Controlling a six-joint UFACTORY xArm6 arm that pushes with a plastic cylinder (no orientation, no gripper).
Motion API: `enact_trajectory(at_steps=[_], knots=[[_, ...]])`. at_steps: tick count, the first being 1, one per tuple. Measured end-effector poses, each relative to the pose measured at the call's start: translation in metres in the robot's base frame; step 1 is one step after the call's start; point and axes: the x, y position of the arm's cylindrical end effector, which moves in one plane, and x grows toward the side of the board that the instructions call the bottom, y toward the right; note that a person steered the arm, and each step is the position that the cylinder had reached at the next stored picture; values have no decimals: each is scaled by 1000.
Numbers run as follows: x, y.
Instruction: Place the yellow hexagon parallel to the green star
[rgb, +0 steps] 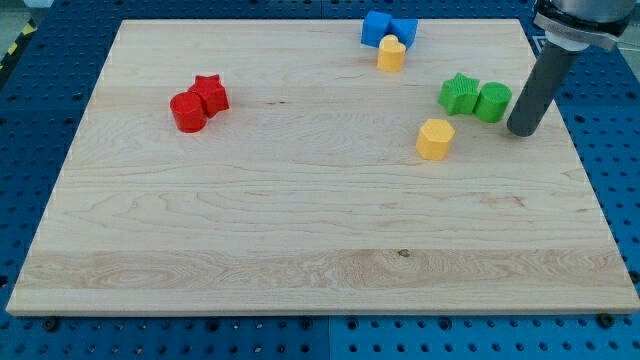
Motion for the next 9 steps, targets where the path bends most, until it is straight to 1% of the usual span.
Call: enact_trajectory(at_steps=[1, 4, 5, 8, 9], knots=[[0, -21], [-23, -115], [-18, -123], [86, -115], [92, -115]])
